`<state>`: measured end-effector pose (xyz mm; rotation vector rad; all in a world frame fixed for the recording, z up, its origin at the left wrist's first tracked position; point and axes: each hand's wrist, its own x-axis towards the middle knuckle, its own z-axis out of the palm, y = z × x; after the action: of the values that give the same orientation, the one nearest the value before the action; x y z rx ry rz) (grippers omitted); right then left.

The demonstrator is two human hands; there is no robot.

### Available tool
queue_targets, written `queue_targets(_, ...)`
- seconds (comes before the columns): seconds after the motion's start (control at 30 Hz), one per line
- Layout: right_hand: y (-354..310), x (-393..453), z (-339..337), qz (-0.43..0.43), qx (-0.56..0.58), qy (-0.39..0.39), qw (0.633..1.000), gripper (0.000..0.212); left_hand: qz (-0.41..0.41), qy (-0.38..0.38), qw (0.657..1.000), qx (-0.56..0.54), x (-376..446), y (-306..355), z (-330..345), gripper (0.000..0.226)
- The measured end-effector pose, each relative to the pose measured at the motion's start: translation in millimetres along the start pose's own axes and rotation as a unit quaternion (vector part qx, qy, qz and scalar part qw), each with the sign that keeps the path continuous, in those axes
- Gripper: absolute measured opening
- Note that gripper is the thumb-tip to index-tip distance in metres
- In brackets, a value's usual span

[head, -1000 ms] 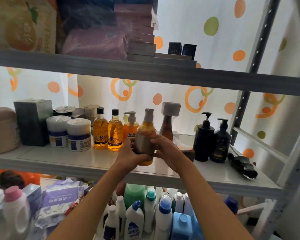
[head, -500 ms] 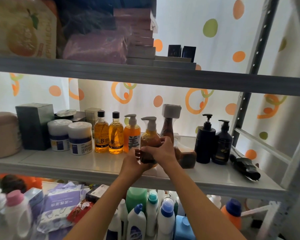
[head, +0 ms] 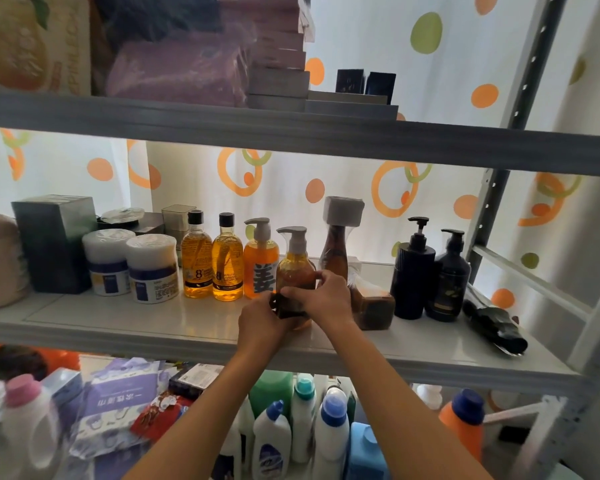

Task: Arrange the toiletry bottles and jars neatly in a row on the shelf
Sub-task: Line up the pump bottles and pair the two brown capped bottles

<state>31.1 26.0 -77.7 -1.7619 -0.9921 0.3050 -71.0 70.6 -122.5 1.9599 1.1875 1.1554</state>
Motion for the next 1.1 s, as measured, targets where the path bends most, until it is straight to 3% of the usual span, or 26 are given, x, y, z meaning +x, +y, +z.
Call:
queue_targets(0.17, 3, 3, 6, -0.063, -0.071, 0.023, 0.995, 0.045, 0.014, -0.017, 1.000, 0.018, 13, -2, -2, 0.037)
queue_targets(0.4, 3, 24, 18, -0.053, -0.115, 0.037, 0.991, 0.021, 0.039, -0.044, 0.996, 0.061, 37, -2, 0, 0.017)
queue_targets(0.53, 1, 32, 22, -0.049, -0.134, 0.047, 0.989, 0.018, 0.039, -0.055, 0.994, 0.086, 49, 1, 2, 0.014)
queue_targets(0.7, 4, 39, 30, -0.041, -0.124, 0.052, 0.990, 0.021, 0.020, -0.021, 0.993, 0.115, 55, 2, 9, 0.025)
queue_targets(0.97, 13, 44, 34, -0.034, -0.089, 0.057, 0.994, 0.023, 0.023, 0.006, 0.989, 0.145, 57, 3, 15, 0.025)
queue_targets(1.1, 16, 43, 35, -0.037, -0.090, 0.061, 0.993, 0.024, 0.008, -0.030, 0.997, 0.071, 59, -1, 14, 0.019)
